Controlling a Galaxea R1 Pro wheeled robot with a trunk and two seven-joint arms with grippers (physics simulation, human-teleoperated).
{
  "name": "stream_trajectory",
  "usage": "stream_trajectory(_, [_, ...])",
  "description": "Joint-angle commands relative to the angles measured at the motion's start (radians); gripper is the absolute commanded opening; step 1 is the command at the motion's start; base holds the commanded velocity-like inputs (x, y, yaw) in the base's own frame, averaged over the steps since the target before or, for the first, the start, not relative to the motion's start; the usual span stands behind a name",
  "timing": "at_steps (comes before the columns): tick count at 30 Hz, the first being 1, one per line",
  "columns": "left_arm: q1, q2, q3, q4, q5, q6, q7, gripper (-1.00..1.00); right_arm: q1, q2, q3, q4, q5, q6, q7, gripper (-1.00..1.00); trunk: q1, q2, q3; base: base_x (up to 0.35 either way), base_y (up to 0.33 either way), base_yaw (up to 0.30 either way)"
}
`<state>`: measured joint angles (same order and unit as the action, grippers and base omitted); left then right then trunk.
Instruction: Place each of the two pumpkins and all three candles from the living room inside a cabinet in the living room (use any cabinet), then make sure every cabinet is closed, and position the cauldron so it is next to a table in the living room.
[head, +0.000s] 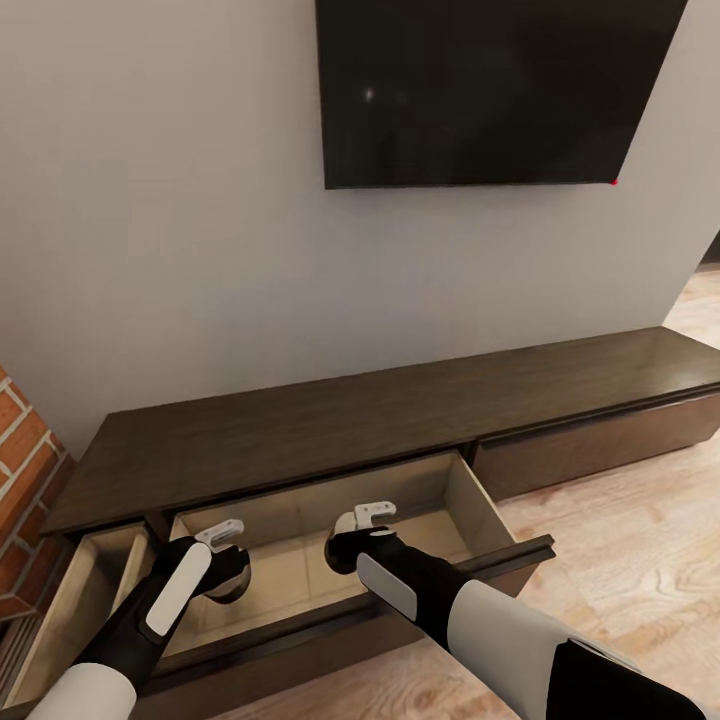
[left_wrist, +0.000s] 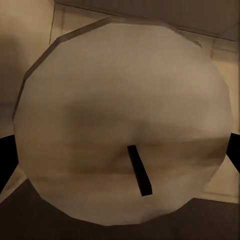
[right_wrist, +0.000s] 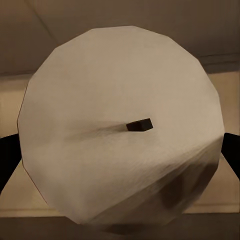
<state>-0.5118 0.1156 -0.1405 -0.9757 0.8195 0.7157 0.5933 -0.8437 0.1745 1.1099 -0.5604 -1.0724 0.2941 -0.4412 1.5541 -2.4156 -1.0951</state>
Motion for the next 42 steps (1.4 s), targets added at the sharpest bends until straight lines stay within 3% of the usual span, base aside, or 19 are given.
stream_trajectory(1, [-0.001,0.002,-0.004,-0.001,0.008,0.002,0.011,-1.0,-0.002,0.0,0.005,-0.001,-0.004,0.002,-0.007,-1.0,0.0,0.0,-0.001,0.031,0.0,0.0])
stream_trajectory(22, [-0.001,0.001,-0.004,0.0,0.01,0.007,0.01,-1.0,-0.003,0.0,0.009,-0.001,-0.002,-0.017,0.014,-1.0,0.0,0.0,-0.001,0.104,0.0,0.0])
stream_trajectory(26, [-0.001,-0.001,-0.004,0.0,0.011,0.008,0.01,-1.0,-0.003,0.0,0.039,0.002,-0.002,-0.041,0.022,-1.0,0.0,0.0,-0.001,0.005,0.0,0.0])
stream_trajectory(31, [-0.001,-0.002,-0.003,0.0,0.014,0.011,0.01,-1.0,-0.003,0.0,0.049,0.005,-0.001,-0.048,0.025,-1.0,0.0,0.0,-0.001,0.0,0.0,0.0])
stream_trajectory(38, [-0.001,0.004,-0.005,0.0,0.096,0.041,0.009,-1.0,-0.003,0.0,0.056,0.005,-0.001,-0.054,0.03,-1.0,0.0,0.0,-0.001,0.0,0.0,0.0])
stream_trajectory(42, [-0.001,0.004,-0.005,0.001,0.105,0.043,0.01,-1.0,-0.003,0.0,0.057,0.004,0.0,-0.054,0.03,-1.0,0.0,0.0,-0.001,0.0,0.0,0.0])
